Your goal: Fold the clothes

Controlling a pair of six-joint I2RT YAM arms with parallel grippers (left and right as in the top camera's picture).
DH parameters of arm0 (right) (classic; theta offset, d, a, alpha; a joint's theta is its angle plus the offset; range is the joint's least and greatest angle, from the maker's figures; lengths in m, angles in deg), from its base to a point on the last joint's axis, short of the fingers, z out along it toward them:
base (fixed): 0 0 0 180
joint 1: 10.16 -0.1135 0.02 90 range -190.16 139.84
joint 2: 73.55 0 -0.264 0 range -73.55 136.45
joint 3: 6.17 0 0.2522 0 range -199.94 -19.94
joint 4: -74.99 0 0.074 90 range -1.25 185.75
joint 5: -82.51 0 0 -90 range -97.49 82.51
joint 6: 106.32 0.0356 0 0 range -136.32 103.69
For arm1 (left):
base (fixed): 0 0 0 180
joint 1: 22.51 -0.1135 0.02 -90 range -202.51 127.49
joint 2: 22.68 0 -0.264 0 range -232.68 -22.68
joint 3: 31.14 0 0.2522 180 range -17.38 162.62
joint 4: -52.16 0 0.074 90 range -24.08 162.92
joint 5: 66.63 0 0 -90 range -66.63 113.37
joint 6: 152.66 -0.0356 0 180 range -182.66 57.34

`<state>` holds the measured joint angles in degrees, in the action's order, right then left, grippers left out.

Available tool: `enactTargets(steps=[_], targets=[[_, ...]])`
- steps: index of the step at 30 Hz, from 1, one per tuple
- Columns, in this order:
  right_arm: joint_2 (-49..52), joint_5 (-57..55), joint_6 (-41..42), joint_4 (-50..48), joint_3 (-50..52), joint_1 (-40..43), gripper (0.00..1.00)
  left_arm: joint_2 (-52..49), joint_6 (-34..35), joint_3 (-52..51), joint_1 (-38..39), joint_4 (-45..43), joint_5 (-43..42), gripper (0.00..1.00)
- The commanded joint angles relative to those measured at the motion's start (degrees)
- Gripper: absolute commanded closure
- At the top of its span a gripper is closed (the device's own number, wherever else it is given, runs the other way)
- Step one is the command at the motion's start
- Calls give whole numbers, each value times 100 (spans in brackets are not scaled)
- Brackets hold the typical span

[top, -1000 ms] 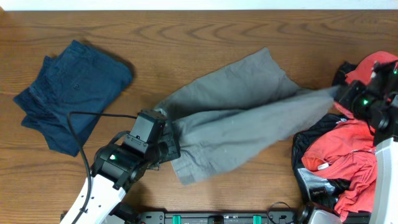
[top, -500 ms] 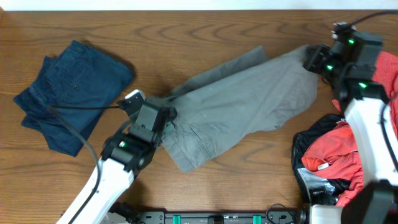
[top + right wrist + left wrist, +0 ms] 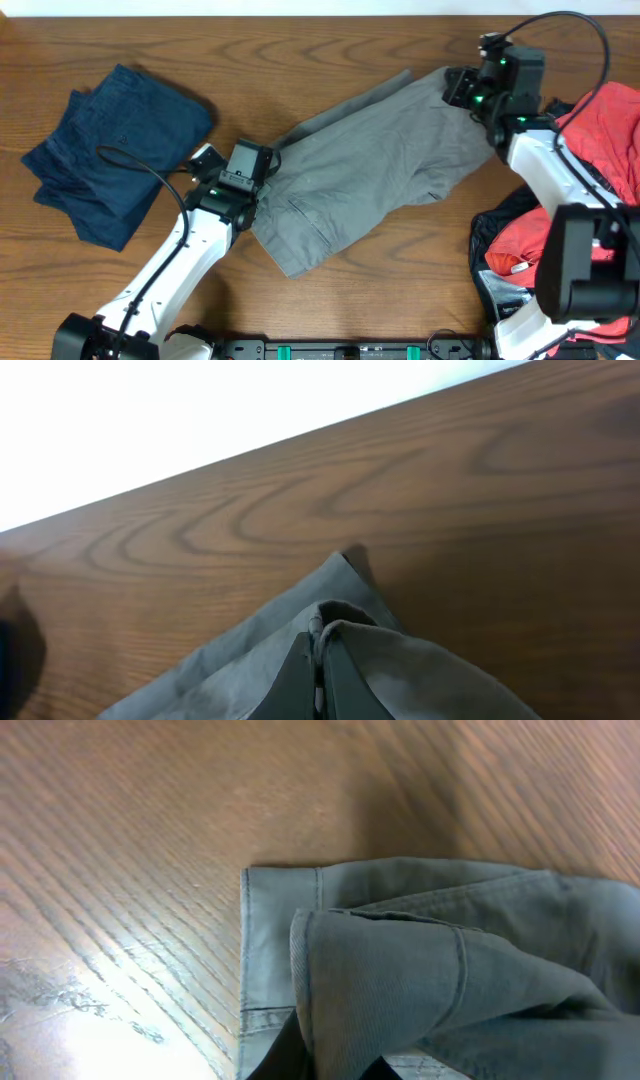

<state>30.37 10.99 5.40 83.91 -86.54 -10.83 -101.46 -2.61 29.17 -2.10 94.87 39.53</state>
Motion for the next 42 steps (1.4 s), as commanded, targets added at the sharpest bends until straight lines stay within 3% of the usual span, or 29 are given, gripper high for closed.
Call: enactTargets(steps=[1, 2, 3, 4, 6, 7, 13, 18, 23, 33, 34, 35, 37, 39, 40, 42], targets=[[236, -155, 55, -162, -107, -149, 98, -31, 448, 17, -63, 44, 275, 72], [260, -155, 55, -168, -107, -179, 81, -31, 457, 17, -63, 46, 258, 53], [260, -155, 52, -164, -107, -205, 74, -22, 452, 17, -63, 46, 234, 34], [258, -144, 50, -162, -107, -219, 72, -4, 428, 17, -63, 52, 208, 23], [203, 15, 31, -157, -107, -216, 58, 85, 258, 20, -81, 50, 59, 10], [162, 144, 28, -131, -107, -192, 58, 149, 212, 20, -90, 55, -7, 7], [-208, 938, 28, 428, -107, -120, 69, 643, 109, 17, -116, 293, -109, 4], [-256, 1349, -616, 1464, -107, -391, 71, 424, 129, -85, -116, 518, -393, 2], [-256, 809, -1222, 2461, -105, -796, 71, -153, 162, -426, -116, -70, -946, 1], [-256, 527, -1261, 3082, -105, -1027, 70, -1419, 153, -498, -116, -1102, -1633, 1], [-256, 527, -1261, 3106, -105, -1027, 70, -1519, 151, -498, -116, -1185, -1711, 4], [-256, 527, -1261, 3128, -105, -1027, 72, -1617, 149, -498, -116, -1266, -1825, 18], [-256, 485, -1259, 3171, -105, -1027, 77, -1727, 76, -498, -116, -1318, -2037, 62], [-256, 463, -1261, 3215, -105, -1027, 78, -1735, -186, -498, -116, -1314, -2221, 87], [-256, 463, -1261, 3233, -105, -1029, 78, -1718, -323, -498, -116, -1305, -2286, 94], [-256, 463, -1268, 3237, -105, -1029, 82, -1639, -643, -496, -116, -1261, -2378, 94]])
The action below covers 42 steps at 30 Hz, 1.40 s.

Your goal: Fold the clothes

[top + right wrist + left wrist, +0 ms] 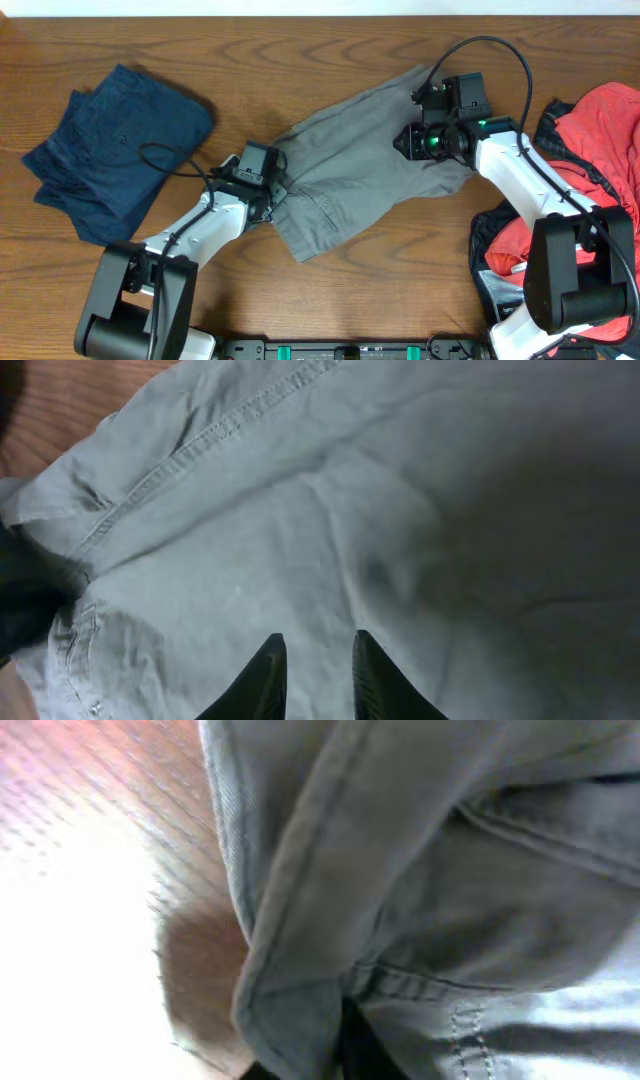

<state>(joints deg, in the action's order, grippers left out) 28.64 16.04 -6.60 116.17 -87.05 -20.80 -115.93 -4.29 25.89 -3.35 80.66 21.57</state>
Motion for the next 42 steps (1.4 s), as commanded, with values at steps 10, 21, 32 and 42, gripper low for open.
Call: enactTargets(steps=[10, 21, 32, 42], targets=[[-81, 50, -321, 282, 59, -282, 99, 1349, -1969, 756, -415, 2109, -960, 94], [-79, -299, 101, -280, 824, -1982, 99, 2616, -2321, 1917, -592, 2575, -1777, 94], [190, -597, 656, -1759, 1276, -3246, 99, 2841, -2109, 2170, -629, 2514, -1904, 94], [-1298, -2463, 358, -125, 769, -1818, 90, 2793, -2105, 2168, -629, 2490, -1895, 94]])
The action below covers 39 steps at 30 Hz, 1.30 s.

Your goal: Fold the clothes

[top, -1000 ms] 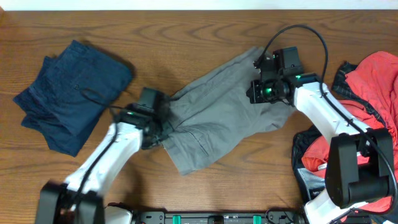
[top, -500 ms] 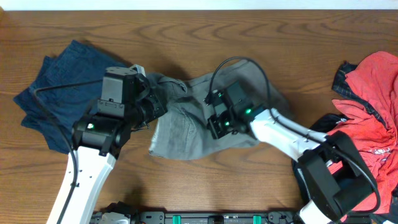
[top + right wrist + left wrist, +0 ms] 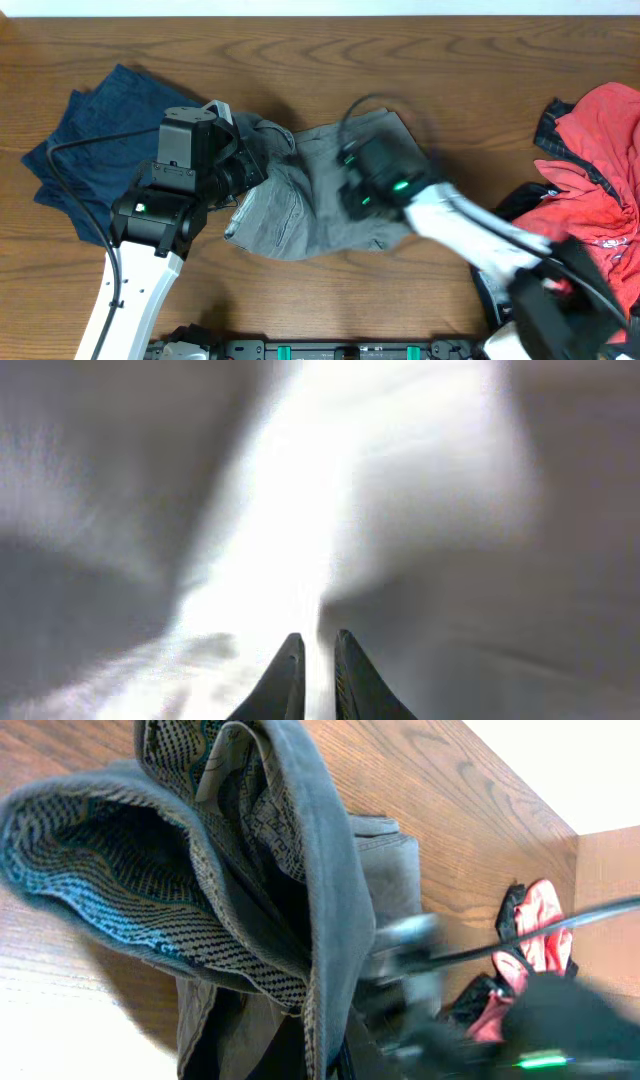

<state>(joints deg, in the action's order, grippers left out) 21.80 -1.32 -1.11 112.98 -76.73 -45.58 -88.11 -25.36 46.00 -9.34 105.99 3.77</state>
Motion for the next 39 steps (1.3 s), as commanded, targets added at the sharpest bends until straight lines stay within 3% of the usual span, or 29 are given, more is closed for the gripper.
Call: enactTargets(steps=[1, 6, 10, 19, 30, 33, 36, 39], targets=[[-684, -726, -273, 389, -262, 918, 90, -2, 2, 157, -31, -44, -116, 94], [-485, -684, -476, 1130, -116, 1803, 98, -133, 146, 157, -24, -90, -118, 94], [-83, -533, -503, 1088, 195, 1971, 99, -363, 551, 157, 59, -435, -184, 94], [745, -503, -103, 726, 752, 1888, 99, -1139, 1399, 157, 907, -2118, -356, 94], [765, -323, 24, 730, 774, 1888, 99, -2778, 2345, 157, 2199, -4485, -352, 94], [684, -313, 68, 916, 723, 1928, 97, -2959, 2343, 157, 2264, -4881, -361, 62], [393, -435, 66, 1373, 483, 2083, 94, -2911, 2157, 160, 2100, -5034, -527, 52], [-127, -719, 63, 1917, 0, 2374, 90, -2796, 1899, 160, 1797, -5047, -743, 49]])
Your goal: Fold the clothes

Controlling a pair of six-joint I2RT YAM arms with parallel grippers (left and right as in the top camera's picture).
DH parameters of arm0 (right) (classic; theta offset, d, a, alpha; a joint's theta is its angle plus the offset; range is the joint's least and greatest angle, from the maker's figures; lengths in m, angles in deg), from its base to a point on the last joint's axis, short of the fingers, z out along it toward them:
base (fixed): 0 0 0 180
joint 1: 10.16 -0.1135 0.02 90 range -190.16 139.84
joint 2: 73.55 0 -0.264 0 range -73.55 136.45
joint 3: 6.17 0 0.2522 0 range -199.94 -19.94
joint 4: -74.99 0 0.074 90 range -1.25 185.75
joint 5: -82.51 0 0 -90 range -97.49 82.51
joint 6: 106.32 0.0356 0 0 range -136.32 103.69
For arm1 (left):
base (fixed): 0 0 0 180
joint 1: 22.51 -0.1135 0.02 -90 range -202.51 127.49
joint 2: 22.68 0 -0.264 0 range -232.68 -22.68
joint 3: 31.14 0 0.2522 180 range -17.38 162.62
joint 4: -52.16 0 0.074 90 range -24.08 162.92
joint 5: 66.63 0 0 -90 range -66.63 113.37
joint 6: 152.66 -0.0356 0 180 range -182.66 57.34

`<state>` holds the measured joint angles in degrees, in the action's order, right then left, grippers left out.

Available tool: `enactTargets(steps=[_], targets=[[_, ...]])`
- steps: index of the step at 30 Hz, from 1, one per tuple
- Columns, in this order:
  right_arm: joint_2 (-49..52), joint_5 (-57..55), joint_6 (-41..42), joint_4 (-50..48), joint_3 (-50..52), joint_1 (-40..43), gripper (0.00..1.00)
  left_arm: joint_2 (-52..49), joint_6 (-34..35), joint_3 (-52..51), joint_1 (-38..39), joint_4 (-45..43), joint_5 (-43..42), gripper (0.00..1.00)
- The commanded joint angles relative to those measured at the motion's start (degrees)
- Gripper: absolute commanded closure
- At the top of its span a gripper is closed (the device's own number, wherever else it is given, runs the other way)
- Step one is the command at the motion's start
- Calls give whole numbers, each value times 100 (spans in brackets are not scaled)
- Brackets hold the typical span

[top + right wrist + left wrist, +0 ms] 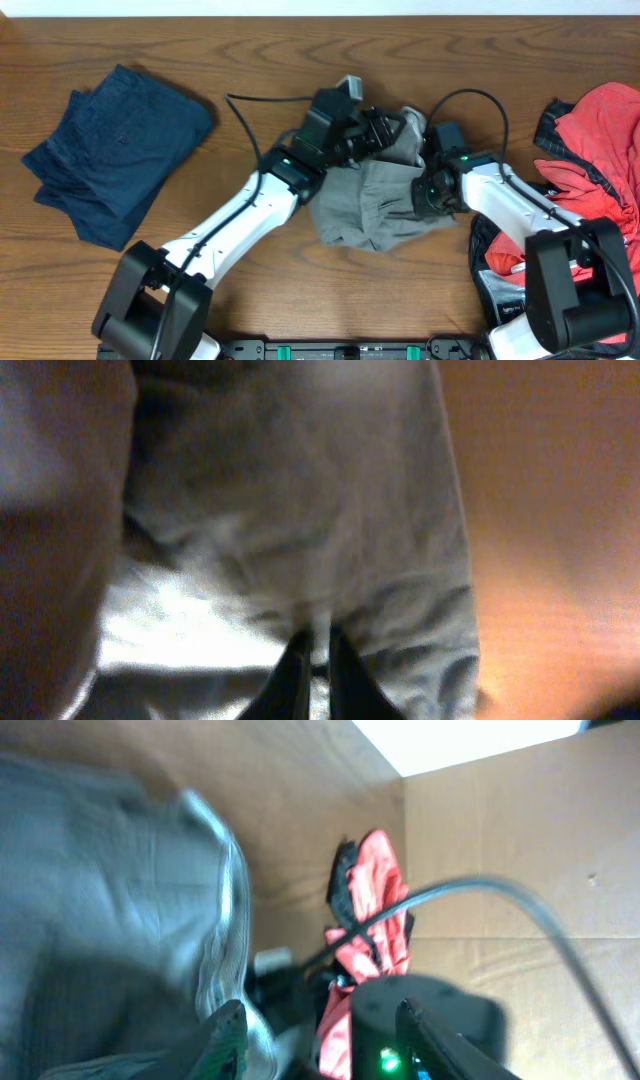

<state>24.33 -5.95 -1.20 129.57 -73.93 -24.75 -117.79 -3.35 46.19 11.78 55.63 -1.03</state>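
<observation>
The grey shorts [365, 208] lie in a bunched, doubled-over heap at the middle of the table. My left gripper [396, 128] hovers over their upper right edge. In the left wrist view the left gripper [330, 1042] is open, its fingers wide apart, with grey cloth [110, 900] blurred below to the left. My right gripper [426, 192] rests on the heap's right side. The right wrist view shows this gripper [315, 656] with its fingers nearly together, pinching a fold of the grey shorts [300, 510].
Folded navy shorts [115, 150] lie at the far left. A pile of red clothes [600, 150] with dark garments [497, 235] fills the right edge, close to my right arm. A cardboard wall [520, 870] stands beyond the table.
My left gripper held the shorts' waist raised at the left; now it is over the right side and open. The shorts have folded into a compact heap. My right gripper sits further right.
The shorts lay spread diagonally with a gripper shut on each end. Then my right gripper stood open over their middle while the left kept the waist. The left then held the waist raised. Now the waist lies across on the right and the left is open.
</observation>
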Motion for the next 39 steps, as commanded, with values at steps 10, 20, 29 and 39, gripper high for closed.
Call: enactTargets(steps=[10, 20, 29, 39], targets=[[-2116, 1261, -466, 385, -1528, 708, 89, -31, -1515, 138, -1093, 949, 540, 49], [-1248, 2057, -490, -234, -1366, -271, 90, -911, -1624, 138, -1097, 763, 756, 49], [-345, 1572, -584, 1294, -1366, -584, 99, -1519, -1622, 138, -1097, 960, 726, 48], [-315, -74, -315, 2118, -1235, -400, 94, -1591, -1692, 136, -1091, 3088, 734, 48]])
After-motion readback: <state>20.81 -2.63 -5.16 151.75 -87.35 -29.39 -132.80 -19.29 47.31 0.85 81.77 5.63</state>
